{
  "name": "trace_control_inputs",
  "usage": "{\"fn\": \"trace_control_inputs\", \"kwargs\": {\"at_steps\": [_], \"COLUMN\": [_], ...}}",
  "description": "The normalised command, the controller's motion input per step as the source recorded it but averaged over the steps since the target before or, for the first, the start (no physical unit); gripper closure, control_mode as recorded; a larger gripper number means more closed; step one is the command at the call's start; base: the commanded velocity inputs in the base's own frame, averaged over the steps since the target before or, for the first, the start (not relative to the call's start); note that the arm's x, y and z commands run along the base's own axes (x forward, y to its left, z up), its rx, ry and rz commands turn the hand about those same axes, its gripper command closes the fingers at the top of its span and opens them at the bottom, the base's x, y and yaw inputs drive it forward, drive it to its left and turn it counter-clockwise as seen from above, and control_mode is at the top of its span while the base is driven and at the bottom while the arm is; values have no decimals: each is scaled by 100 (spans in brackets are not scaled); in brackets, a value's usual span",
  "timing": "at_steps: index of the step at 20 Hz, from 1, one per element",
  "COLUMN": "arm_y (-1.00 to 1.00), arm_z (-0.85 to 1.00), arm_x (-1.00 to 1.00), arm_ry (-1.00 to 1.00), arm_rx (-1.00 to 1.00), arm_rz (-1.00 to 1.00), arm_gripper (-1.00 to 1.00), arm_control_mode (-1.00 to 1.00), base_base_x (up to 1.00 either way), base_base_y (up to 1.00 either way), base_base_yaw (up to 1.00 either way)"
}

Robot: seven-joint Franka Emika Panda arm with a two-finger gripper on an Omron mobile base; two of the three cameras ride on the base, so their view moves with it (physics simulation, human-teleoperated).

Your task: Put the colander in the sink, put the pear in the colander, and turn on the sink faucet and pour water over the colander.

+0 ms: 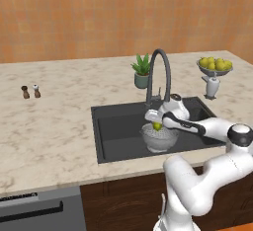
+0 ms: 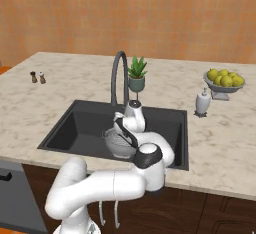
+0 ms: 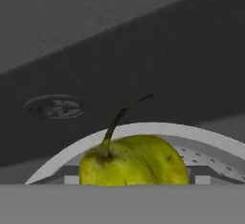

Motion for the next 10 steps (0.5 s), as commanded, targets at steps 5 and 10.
{"fn": "trace_control_inputs", "kwargs": {"at_steps": [5, 10], "arm_y": [-1, 0], "arm_z": [34, 82], "arm_x": [-100, -70], "arm_ry": [-25, -28], "arm_rx": [0, -1], "arm_rz": [-4, -5], "arm_gripper": [-100, -100], "arm_control_mode": [-100, -100], "base_base_x": [0, 0], "base_base_y": [0, 0], "base_base_yaw": [0, 0]}}
